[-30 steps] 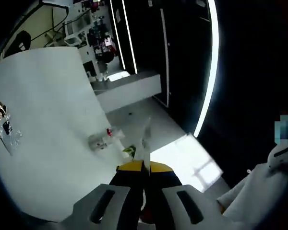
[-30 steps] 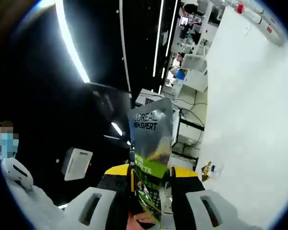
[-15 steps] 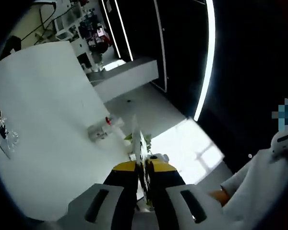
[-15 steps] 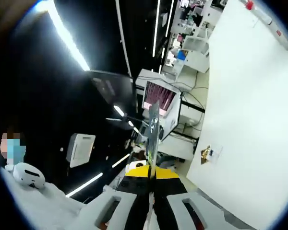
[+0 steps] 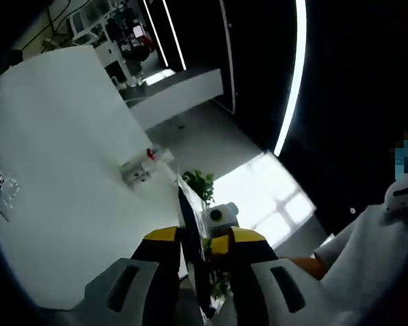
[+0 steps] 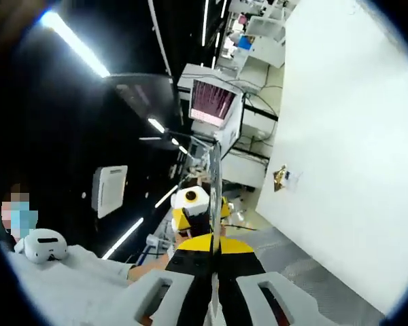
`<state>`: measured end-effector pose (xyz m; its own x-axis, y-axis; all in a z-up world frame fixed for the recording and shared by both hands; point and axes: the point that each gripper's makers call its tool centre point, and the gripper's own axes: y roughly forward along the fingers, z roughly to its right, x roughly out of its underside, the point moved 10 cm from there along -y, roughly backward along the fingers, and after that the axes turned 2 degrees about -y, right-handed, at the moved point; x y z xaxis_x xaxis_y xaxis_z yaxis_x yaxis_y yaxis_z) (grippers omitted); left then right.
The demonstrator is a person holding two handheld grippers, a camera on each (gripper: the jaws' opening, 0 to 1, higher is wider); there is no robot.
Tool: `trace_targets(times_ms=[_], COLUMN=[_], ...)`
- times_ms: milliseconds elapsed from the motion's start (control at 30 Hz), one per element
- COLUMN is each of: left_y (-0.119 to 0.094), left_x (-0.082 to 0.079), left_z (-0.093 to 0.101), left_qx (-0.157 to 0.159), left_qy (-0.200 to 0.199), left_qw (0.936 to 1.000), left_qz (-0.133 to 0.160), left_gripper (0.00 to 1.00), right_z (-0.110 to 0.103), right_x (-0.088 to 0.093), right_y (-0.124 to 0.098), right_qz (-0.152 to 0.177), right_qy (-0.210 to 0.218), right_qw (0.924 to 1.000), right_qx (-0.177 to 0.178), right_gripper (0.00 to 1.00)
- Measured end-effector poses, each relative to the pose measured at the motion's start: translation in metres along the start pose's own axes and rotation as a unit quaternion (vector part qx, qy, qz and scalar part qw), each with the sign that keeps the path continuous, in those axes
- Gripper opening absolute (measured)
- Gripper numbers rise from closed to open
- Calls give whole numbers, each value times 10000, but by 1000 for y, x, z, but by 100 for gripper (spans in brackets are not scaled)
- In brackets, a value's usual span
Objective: Arrange the skincare products in the storage area until every visible bottle or jar stands upright without overlapping.
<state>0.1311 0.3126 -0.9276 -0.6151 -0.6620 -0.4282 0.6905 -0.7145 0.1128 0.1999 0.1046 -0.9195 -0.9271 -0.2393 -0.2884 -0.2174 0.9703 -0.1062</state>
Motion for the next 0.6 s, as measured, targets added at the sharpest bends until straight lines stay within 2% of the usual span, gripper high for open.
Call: trace_targets(times_ms=[133,233,367,400,467,567,600], left_y=[1,3,1,1,1,0,0], left_x=[3,7,5,4,3,2,2], left_z=[-1,1,6,7,10,10,10], left_qx=[-21,94,383,432,562,613,633], left_qy=[1,1,-310,-236,-360,-462,-504], left_qw=[9999,9994,9985,9986,9977,9970,9967], left_qz=[-134,-329,-223,-190,-107,-27,-18], left_gripper=[14,5,0,0,0,0,0], right_z=[-5,-8,-7,-9,-9,-6,-5], right_x=[3,3,2,2,-2,-5,-4], right_y=[5,7,5,4,1,-4,-5], right_qz=[-183,-213,-169,-111,146,483,468], right_qy=[-68,-118,-38,62,263,470,468], right_qw=[9996,9992,9990,9980,9954,9916,9916], right_qx=[-194,-329,-423,-614,-913,-1106,-1111], right_gripper=[0,0,0,0,0,0,0])
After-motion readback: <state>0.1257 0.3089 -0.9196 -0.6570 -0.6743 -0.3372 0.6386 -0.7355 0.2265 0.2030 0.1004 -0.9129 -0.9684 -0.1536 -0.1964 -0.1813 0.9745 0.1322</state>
